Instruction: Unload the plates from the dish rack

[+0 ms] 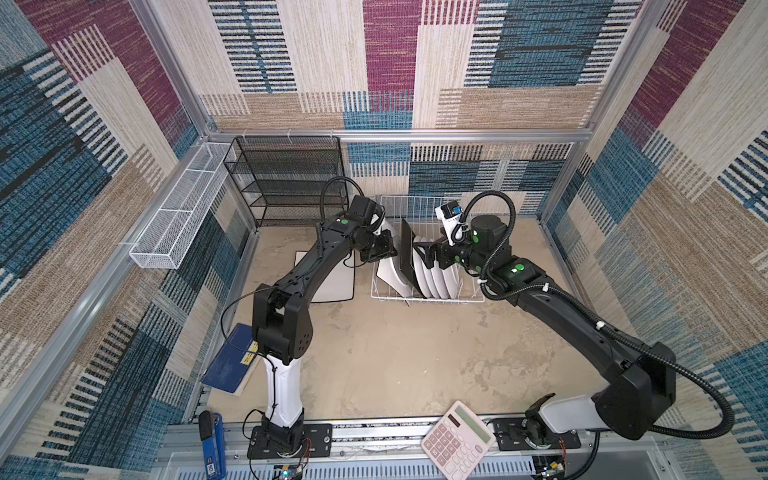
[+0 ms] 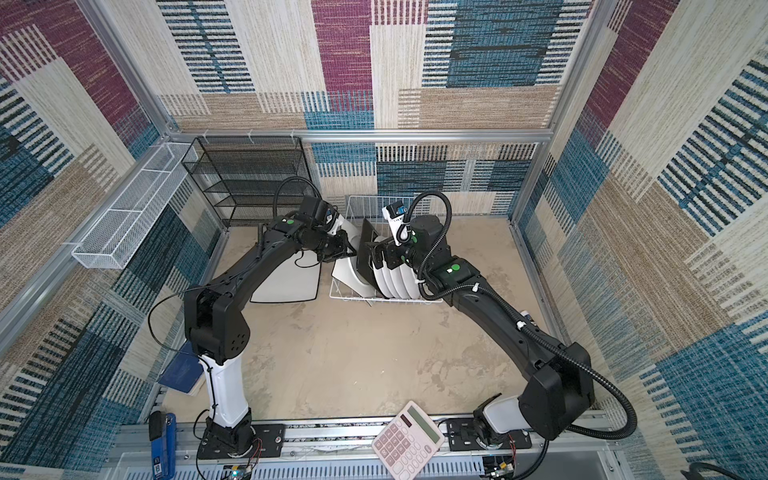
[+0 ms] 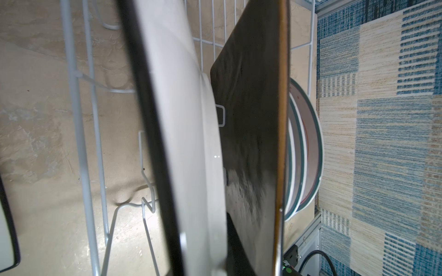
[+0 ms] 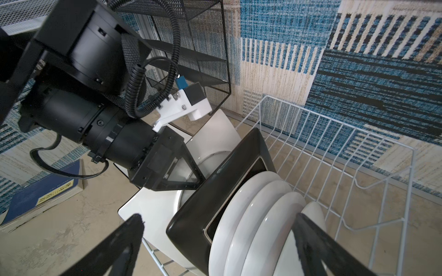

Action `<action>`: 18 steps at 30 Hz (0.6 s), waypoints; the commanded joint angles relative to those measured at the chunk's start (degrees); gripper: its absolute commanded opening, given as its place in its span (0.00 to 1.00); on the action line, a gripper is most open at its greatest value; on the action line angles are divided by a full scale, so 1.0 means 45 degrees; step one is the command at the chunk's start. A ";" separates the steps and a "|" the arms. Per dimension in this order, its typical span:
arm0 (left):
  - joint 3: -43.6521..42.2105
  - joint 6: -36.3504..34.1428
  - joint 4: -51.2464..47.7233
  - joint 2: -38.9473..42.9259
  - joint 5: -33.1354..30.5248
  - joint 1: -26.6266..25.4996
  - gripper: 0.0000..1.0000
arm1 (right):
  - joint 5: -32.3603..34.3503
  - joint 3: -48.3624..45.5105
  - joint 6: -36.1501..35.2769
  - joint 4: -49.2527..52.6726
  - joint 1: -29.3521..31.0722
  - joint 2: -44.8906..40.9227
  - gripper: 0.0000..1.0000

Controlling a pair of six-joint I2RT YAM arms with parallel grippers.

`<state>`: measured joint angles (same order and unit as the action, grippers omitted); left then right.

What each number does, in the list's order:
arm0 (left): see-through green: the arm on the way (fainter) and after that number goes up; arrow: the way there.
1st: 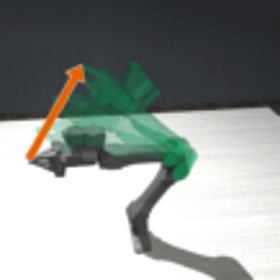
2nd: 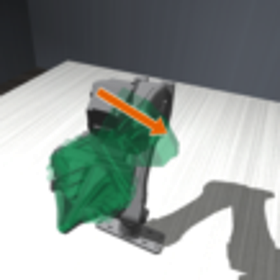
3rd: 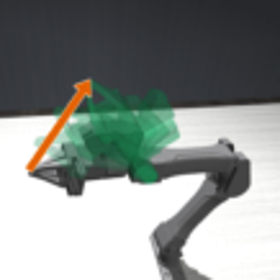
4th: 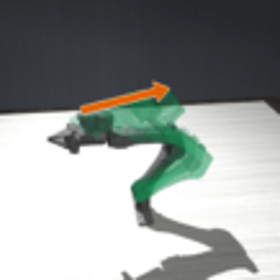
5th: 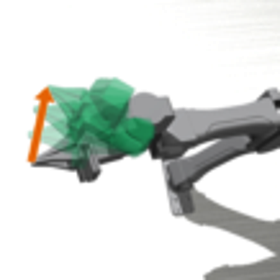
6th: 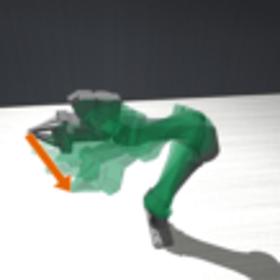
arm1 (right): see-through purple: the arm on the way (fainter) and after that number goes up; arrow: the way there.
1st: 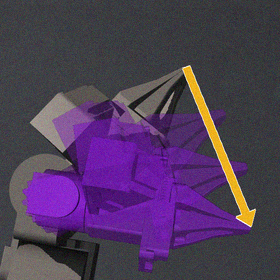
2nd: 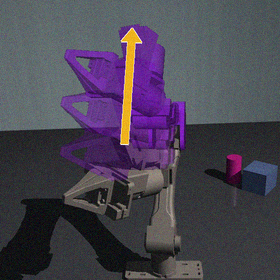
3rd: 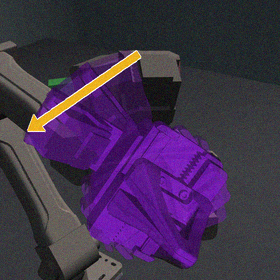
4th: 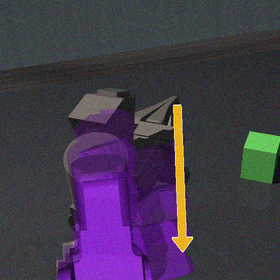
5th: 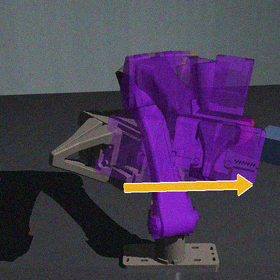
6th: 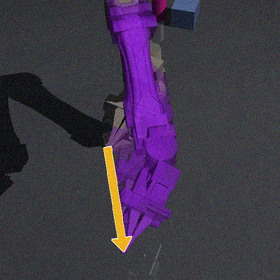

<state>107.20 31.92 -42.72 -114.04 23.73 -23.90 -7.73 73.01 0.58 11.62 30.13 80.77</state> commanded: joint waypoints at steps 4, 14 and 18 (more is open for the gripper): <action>-0.0272 0.1282 0.1007 0.0173 -0.0662 -0.0044 0.00 | 0.0252 0.0040 -0.0124 -0.0131 -0.0071 -0.0061 0.99; 0.0563 0.0714 0.0757 0.0270 0.0071 -0.0051 0.00 | 0.0174 0.0055 -0.0090 -0.0231 -0.0113 -0.0059 0.99; 0.1186 0.0342 0.0244 0.0418 -0.0022 -0.0038 0.00 | 0.0196 0.0044 -0.0110 -0.0277 -0.0136 -0.0081 0.99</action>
<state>110.56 34.44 -43.81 -113.43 22.65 -24.08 -7.31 73.03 0.12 11.75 29.54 80.77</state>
